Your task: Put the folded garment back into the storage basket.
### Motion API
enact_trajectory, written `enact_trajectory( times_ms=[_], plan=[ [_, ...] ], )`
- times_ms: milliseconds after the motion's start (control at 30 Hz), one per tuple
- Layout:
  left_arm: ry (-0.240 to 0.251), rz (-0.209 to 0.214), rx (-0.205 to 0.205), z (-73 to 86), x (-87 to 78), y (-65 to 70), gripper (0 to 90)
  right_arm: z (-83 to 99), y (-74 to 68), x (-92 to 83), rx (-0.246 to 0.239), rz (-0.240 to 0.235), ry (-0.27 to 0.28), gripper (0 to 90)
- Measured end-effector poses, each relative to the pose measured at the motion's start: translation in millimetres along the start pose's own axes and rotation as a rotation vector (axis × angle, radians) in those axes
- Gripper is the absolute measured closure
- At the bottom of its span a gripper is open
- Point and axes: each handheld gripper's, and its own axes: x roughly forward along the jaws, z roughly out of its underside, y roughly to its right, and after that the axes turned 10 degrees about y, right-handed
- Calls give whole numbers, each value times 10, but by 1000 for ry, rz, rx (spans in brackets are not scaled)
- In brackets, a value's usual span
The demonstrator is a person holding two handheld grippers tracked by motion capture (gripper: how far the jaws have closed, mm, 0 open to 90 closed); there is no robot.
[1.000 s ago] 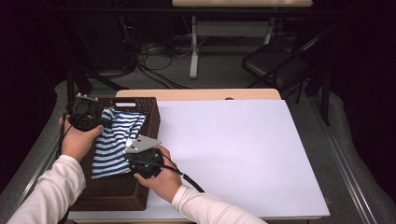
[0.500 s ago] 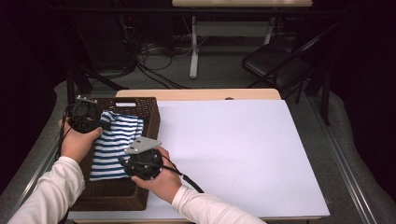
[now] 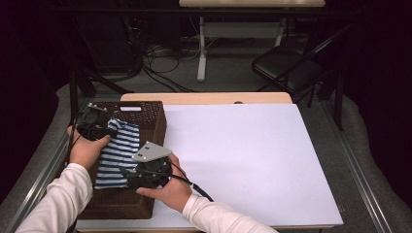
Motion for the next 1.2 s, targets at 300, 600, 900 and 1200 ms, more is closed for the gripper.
enact_trajectory(
  times_ms=[300, 600, 900, 1200],
  plan=[
    [-12, -35, 7, 45, 111, -101, 764, -6, 22, -111, 12, -3, 14, 173],
    [-36, -70, -13, 149, 258, -259, 758, -9, 127, -283, 32, 17, 36, 158],
    [-72, -102, -36, 259, 409, -421, 751, -23, 276, -498, 52, 51, 61, 155],
    [-105, -125, -61, 292, 480, -497, 719, -49, 395, -642, 69, 78, 83, 155]
  ],
)
